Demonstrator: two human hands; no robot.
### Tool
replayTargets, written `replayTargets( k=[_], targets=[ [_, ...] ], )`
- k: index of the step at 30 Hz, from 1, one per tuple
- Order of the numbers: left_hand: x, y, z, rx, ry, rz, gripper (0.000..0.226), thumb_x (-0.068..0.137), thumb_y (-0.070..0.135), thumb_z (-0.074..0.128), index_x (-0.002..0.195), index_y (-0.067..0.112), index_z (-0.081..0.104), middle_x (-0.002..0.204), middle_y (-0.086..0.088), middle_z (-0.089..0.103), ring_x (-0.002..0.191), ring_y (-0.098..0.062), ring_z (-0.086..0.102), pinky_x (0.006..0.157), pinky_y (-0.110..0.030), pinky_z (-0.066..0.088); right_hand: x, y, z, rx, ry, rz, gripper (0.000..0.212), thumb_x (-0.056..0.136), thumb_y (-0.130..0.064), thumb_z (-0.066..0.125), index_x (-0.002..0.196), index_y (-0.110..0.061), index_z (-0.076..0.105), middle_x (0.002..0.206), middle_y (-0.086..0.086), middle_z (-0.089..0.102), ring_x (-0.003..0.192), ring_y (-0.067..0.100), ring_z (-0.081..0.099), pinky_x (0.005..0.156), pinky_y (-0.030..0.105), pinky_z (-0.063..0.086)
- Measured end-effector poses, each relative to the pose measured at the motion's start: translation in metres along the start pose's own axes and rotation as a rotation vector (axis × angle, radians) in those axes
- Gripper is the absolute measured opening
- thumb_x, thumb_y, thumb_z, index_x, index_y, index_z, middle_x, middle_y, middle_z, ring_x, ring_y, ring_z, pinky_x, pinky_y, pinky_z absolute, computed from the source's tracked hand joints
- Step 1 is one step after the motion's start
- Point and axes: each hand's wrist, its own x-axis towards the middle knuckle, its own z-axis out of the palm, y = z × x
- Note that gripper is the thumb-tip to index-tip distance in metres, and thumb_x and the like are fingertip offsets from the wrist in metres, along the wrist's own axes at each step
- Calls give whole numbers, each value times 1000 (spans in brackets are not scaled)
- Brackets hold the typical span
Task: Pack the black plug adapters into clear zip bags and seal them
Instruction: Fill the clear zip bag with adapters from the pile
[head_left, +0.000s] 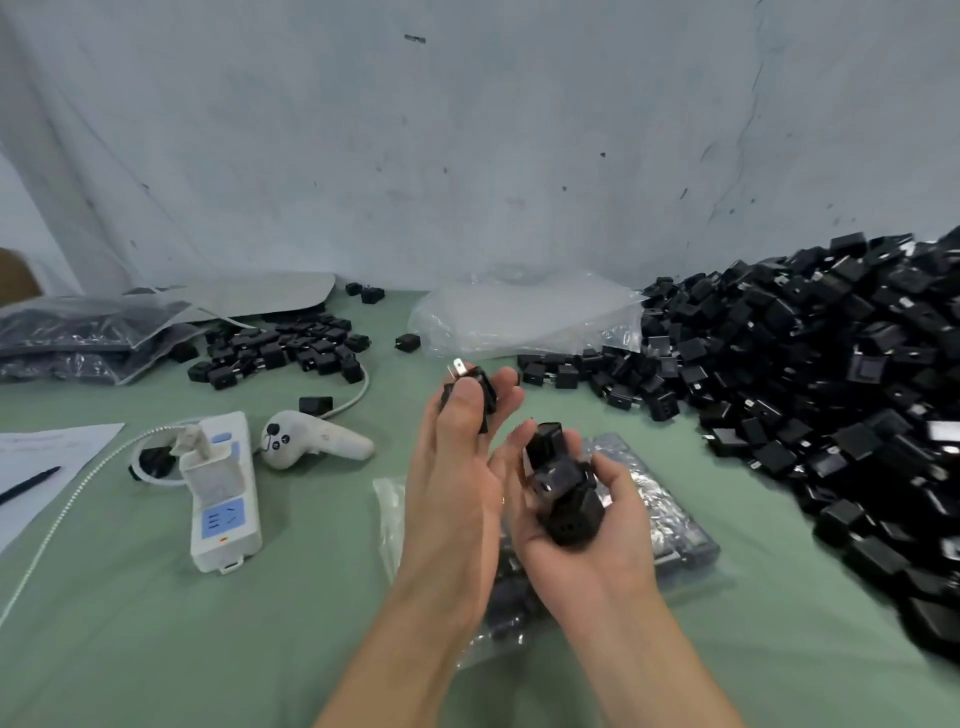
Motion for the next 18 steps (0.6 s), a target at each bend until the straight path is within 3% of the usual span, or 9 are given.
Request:
replayTargets(
  k=[3, 5, 7, 8, 14, 18],
  targets=[
    [-10, -8, -11, 432, -176, 101, 55, 80, 57, 63, 132, 47, 48, 117, 16, 68, 113, -2, 63, 93, -20, 51, 0, 0, -6, -84, -22, 26, 20, 87, -22, 59, 103, -21, 72, 98, 14, 76, 85, 32, 74, 88, 45, 57],
    [-16, -16, -17, 882, -249, 200, 55, 83, 60, 56, 135, 62, 36, 119, 28, 57, 119, 1, 54, 95, -19, 46, -1, 3, -11, -135, -36, 69, 34, 83, -26, 61, 115, -19, 69, 99, 15, 74, 83, 33, 73, 75, 40, 60],
    [-18, -26, -21, 1223, -288, 352, 50, 88, 61, 47, 137, 56, 37, 124, 35, 47, 128, 2, 40, 104, -26, 38, -2, 3, -17, -176, -50, 107, 33, 77, -30, 63, 105, -13, 68, 90, 13, 69, 80, 30, 70, 75, 35, 56],
    [-18, -30, -22, 1285, -308, 392, 45, 91, 59, 43, 135, 52, 41, 126, 35, 47, 130, 2, 37, 106, -28, 36, -2, 2, -21, -176, -48, 125, 31, 76, -32, 65, 99, -11, 69, 90, 12, 69, 82, 29, 69, 78, 36, 54],
    [-17, -41, -30, 1196, -309, 298, 31, 97, 52, 38, 122, 44, 55, 122, 27, 58, 124, -2, 49, 102, -29, 41, -6, -5, -32, -156, -36, 156, 27, 71, -24, 68, 90, -6, 75, 91, 16, 72, 77, 31, 73, 66, 36, 61],
    [-19, -39, -27, 893, -202, 175, 27, 94, 60, 43, 116, 50, 56, 111, 19, 67, 110, -7, 62, 90, -26, 50, -3, -13, -28, -145, -22, 142, 30, 80, -22, 65, 110, -17, 72, 108, 14, 71, 104, 32, 70, 94, 41, 56]
  ],
)
